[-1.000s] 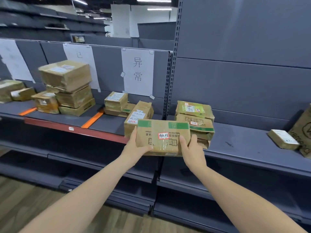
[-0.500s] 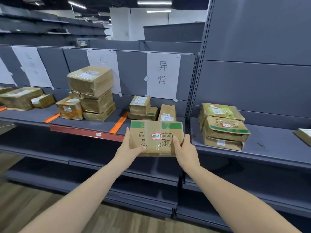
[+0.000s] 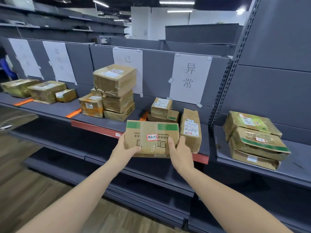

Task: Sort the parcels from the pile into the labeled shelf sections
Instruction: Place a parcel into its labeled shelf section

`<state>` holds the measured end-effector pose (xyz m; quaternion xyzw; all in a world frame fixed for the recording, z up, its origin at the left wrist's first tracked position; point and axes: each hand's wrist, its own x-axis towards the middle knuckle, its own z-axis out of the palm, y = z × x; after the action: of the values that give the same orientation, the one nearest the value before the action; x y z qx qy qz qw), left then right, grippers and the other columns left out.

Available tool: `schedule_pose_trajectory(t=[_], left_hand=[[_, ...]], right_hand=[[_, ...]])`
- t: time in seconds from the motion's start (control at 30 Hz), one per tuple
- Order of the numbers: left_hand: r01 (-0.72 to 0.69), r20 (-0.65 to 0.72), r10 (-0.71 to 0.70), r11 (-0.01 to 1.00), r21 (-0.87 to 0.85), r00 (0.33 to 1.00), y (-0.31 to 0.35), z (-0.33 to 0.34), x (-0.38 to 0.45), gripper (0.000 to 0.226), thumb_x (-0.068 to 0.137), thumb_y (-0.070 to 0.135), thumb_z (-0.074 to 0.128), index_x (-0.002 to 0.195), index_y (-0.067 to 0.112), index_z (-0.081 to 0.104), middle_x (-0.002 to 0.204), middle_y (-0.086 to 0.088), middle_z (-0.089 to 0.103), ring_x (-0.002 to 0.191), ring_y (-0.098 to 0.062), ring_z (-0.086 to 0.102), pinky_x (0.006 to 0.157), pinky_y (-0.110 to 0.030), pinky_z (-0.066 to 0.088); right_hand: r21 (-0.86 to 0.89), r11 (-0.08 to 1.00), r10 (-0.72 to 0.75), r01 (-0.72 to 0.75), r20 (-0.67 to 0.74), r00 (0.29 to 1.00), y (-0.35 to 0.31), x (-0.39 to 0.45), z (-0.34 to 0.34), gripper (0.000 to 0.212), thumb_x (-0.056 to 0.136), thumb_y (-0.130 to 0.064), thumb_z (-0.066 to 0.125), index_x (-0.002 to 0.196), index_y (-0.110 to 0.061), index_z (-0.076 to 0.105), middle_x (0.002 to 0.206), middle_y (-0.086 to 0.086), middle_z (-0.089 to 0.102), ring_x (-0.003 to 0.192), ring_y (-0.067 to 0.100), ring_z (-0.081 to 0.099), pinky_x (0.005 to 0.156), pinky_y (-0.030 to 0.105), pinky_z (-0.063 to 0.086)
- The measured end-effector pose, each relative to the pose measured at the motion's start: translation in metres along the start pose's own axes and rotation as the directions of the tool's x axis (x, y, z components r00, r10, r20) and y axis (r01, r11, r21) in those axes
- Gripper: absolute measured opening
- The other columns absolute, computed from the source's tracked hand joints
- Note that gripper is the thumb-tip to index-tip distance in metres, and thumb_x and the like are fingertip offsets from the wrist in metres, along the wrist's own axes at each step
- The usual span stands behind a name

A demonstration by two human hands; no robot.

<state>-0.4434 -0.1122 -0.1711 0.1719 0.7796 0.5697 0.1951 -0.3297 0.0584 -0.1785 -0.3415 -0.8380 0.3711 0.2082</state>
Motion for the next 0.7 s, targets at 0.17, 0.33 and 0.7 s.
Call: schedule_pose_trajectory(t=[0.17, 0.33, 0.7], left_hand=[[0.018, -0.027, -0.018, 1.0, -0.003, 0.999, 0.001, -0.018, 0.03, 0.073, 0.085, 0.018, 0.07, 0.145, 0.031, 0.031, 0.131, 0.008, 0.053, 0.121, -0.014, 0.047, 0.097, -0.033, 0.038], [0.028, -0.044, -0.029, 0.999, -0.022, 0.999, 0.001, -0.027, 0.057, 0.074, 0.085, 0.018, 0.07, 0.146, 0.031, 0.03, 0.132, 0.007, 0.054, 0.121, -0.014, 0.048, 0.098, -0.033, 0.039], [0.038, -0.038, -0.04, 0.998, -0.044, 0.998, -0.015, -0.065, 0.104, 0.075, 0.086, 0.019, 0.07, 0.147, 0.031, 0.028, 0.132, 0.007, 0.054, 0.124, -0.016, 0.048, 0.098, -0.034, 0.04]], right_hand=[[-0.015, 1.0, -0.026, 0.026, 0.01, 1.0, -0.011, 0.03, 0.026, 0.038, 0.098, -0.055, 0.031, 0.111, -0.02, 0.039, 0.111, 0.007, 0.063, 0.098, 0.029, 0.061, 0.086, 0.045, 0.051], [-0.032, 0.998, -0.045, 0.046, 0.028, 0.999, -0.022, 0.06, 0.04, 0.039, 0.099, -0.054, 0.032, 0.113, -0.018, 0.039, 0.114, 0.007, 0.062, 0.102, 0.03, 0.06, 0.084, 0.041, 0.049], [-0.059, 0.997, -0.051, 0.054, 0.037, 0.998, -0.048, 0.095, 0.086, 0.039, 0.099, -0.054, 0.031, 0.114, -0.019, 0.04, 0.115, 0.006, 0.063, 0.101, 0.029, 0.06, 0.082, 0.038, 0.048]])
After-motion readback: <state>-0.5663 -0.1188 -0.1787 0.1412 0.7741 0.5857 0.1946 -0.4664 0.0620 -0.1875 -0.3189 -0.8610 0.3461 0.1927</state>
